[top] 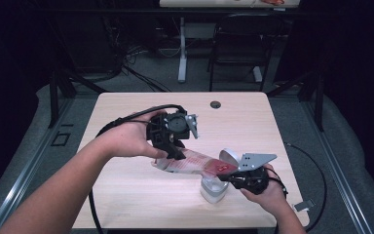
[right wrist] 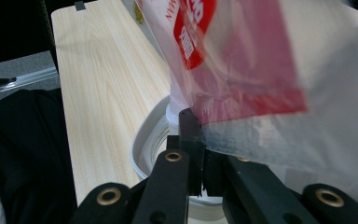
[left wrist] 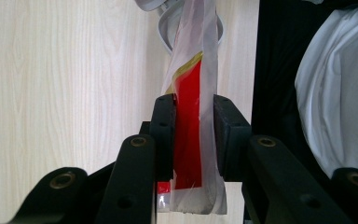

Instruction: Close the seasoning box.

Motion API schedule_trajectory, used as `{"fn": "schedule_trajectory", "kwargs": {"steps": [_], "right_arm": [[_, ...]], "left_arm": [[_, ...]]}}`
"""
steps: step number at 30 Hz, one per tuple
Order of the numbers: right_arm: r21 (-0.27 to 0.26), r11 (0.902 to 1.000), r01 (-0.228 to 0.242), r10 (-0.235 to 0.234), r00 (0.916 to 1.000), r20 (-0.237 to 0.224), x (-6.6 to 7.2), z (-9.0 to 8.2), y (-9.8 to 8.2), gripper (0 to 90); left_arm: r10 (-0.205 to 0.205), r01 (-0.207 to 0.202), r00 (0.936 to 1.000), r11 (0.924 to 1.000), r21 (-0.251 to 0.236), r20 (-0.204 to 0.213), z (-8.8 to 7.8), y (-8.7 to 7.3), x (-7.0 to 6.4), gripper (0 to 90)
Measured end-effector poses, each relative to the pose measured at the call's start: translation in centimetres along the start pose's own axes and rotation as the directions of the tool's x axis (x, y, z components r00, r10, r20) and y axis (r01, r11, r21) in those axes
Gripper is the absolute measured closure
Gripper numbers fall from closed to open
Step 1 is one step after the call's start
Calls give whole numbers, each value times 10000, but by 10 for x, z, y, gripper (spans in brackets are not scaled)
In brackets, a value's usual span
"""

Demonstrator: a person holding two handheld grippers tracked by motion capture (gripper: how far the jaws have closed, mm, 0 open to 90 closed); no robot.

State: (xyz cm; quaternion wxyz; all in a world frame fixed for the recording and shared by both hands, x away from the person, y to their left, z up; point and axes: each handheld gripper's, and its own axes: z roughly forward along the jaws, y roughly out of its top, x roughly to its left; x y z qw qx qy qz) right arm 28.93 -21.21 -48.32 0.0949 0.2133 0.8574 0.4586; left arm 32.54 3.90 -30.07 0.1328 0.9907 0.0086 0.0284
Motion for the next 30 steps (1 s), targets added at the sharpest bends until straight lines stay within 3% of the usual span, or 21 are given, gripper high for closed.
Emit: {"fn": "schedule_trajectory", "kwargs": {"steps": [30], "right_arm": [[30,10000,-65,65,10000,12,0,1,-2,898]], "left_arm": [[88,-89,10000,9999,-123,-44,-1,4,0,724]]}}
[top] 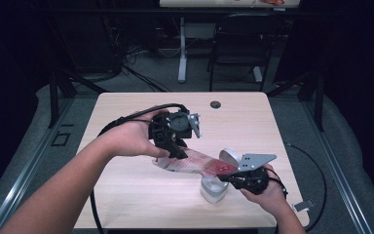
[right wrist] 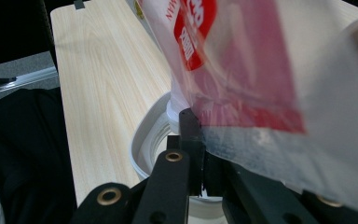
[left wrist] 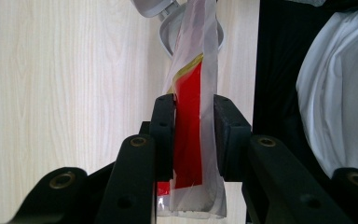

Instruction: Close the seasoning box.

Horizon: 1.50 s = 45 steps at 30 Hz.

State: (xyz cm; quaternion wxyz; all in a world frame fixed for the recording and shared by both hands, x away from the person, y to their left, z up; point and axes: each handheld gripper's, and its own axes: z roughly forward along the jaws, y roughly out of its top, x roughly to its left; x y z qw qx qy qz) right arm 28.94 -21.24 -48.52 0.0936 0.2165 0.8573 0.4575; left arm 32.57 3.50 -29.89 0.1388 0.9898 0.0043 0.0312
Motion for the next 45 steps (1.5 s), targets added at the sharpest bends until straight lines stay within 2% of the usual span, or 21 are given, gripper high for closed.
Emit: {"fn": "schedule_trajectory", "kwargs": {"steps": [45], "right_arm": [[43,10000,-5,5,10000,-17,-1,0,-1,898]], "left_arm": [[52,-52,10000,10000,41,15,0,3,0,725]]}}
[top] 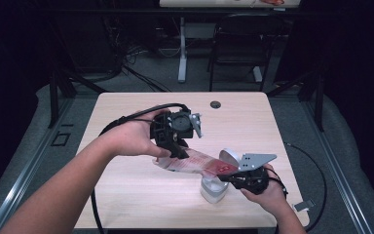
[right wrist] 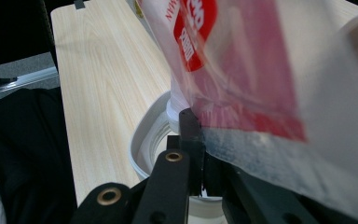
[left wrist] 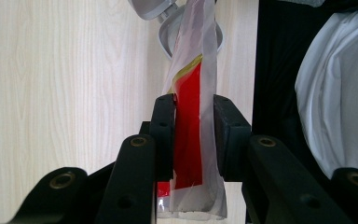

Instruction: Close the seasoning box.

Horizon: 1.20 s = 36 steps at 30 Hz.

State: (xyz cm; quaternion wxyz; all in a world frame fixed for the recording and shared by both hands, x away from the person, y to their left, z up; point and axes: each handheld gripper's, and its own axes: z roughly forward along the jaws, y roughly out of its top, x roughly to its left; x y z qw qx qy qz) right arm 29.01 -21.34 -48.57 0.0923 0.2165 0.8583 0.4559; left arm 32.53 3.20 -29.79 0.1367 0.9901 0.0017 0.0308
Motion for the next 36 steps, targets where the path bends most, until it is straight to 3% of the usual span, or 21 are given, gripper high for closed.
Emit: {"fn": "schedule_trajectory", "kwargs": {"steps": [36], "right_arm": [[30,10000,-38,38,10000,-54,0,1,-1,898]], "left_arm": [[97,-97,10000,9999,56,-1,0,5,-1,726]]}}
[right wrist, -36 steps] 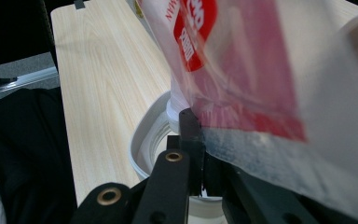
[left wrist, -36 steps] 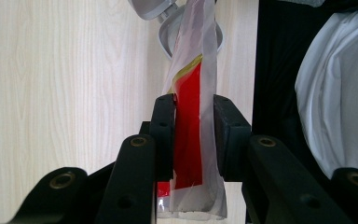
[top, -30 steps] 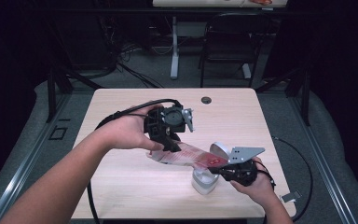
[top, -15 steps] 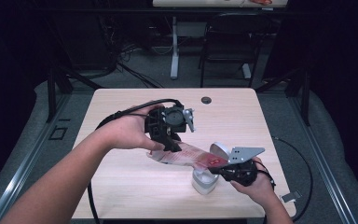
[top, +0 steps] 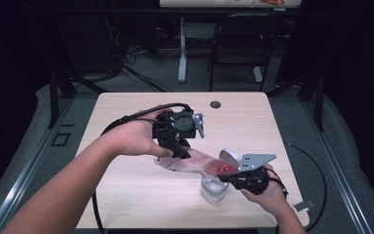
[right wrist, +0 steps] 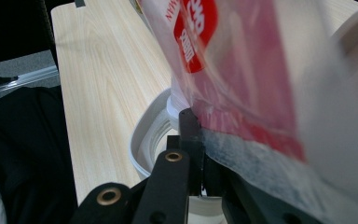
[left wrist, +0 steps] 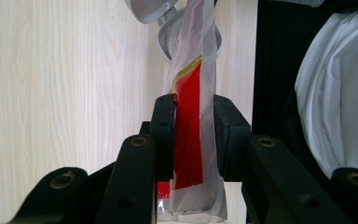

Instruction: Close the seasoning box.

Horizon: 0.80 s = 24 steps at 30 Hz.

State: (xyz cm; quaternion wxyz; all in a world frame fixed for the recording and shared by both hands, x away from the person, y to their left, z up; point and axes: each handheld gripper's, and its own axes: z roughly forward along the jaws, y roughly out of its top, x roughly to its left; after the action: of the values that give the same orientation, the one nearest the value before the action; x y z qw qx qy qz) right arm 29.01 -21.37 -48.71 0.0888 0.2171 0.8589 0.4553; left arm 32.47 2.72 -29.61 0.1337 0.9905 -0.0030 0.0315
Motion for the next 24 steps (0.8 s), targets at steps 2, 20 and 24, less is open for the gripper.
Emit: {"fn": "schedule_trajectory", "kwargs": {"steps": [2,20,24], "right_arm": [[10,10000,6,-6,10000,-7,0,0,0,899],[26,10000,57,-57,10000,51,1,-2,1,899],[-71,9999,120,-119,9998,151,2,-6,4,898]], "left_arm": [[-6,6,10000,10000,-12,-4,0,0,0,726],[96,-96,10000,9999,-119,-23,-2,-1,-1,733],[65,-65,10000,9998,-188,-34,-4,-2,-2,733]]}}
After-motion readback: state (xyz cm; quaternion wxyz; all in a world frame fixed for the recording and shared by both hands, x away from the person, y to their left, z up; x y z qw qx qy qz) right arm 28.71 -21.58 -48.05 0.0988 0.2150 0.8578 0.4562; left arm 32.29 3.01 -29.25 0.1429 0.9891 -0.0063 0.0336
